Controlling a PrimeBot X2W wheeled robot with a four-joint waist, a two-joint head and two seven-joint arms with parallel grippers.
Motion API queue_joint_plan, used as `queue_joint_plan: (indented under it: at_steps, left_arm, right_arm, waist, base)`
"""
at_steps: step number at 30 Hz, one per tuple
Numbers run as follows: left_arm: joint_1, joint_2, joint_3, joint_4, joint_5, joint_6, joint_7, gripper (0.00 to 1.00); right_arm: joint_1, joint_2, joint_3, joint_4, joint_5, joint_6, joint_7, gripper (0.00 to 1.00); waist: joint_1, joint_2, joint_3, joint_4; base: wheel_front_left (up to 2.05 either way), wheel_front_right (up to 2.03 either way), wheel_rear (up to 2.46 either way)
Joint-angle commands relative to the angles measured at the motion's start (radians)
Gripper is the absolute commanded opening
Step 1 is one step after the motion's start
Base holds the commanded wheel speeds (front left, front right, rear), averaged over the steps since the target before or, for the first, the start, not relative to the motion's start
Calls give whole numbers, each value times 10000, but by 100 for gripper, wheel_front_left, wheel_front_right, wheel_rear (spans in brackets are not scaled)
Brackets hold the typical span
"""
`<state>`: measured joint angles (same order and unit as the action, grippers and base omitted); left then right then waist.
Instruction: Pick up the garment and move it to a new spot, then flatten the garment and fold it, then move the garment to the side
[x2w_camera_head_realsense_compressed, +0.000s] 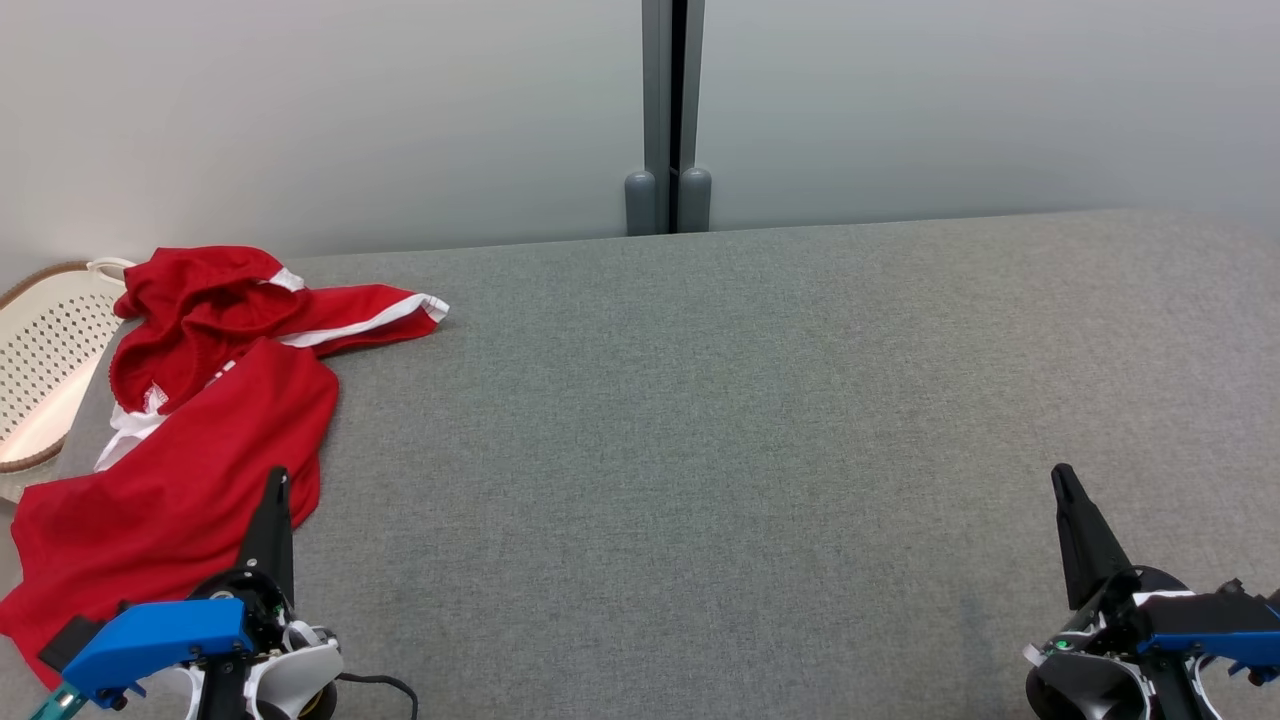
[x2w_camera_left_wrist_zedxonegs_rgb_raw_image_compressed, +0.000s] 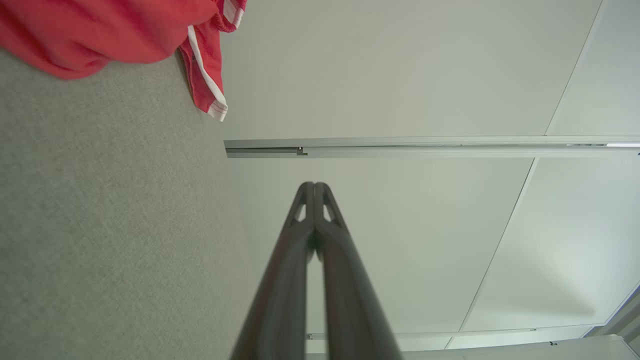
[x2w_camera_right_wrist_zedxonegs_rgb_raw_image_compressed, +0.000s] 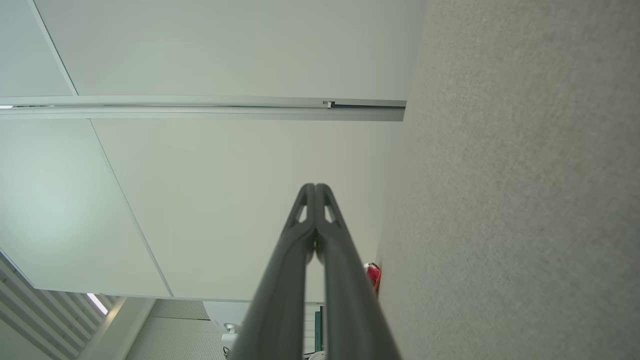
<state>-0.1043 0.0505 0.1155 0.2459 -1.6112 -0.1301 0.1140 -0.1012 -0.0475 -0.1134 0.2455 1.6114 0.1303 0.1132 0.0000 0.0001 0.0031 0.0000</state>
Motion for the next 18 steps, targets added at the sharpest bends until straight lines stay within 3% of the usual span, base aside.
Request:
queue_joint_plan:
  at_steps: [1,18]
  left_arm:
    - [-95,-19,13,-50,-35,-43,27,0]
    - [-95,-19,13,-50,-37,-43,27,0]
  right_arm:
    - [-151,-58,-16,-36,31,8,42,0]
    - [-151,-58,-14,-36,31,8,42,0]
  waist:
    - [0,-1,0,0]
    - [0,-1,0,0]
  base:
    - [0,0,0]
    - [0,0,0]
